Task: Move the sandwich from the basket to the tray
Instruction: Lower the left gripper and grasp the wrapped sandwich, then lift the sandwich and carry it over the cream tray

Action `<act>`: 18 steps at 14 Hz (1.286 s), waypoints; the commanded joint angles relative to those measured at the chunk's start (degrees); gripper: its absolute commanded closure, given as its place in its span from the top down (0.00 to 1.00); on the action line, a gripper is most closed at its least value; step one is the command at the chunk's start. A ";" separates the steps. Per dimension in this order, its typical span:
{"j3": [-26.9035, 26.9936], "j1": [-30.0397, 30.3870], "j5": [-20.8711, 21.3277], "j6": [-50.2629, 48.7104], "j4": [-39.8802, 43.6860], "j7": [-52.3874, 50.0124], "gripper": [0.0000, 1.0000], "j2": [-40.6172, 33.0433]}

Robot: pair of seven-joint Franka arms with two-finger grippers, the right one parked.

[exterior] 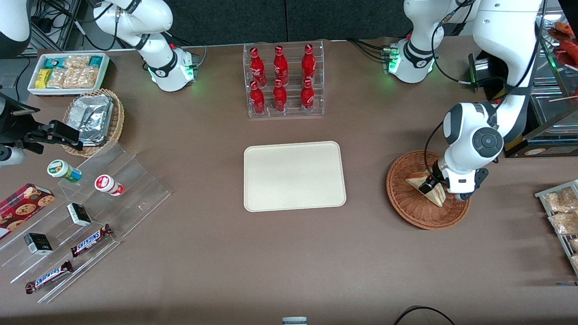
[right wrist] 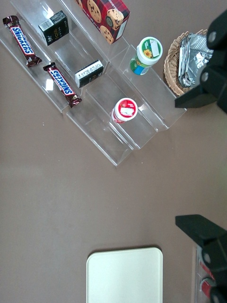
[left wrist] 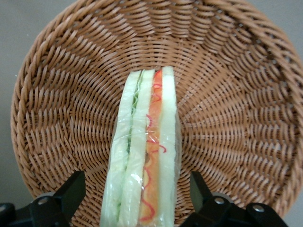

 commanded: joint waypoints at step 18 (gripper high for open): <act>-22.93 -0.33 3.84 -26.27 24.20 -1.81 0.00 3.50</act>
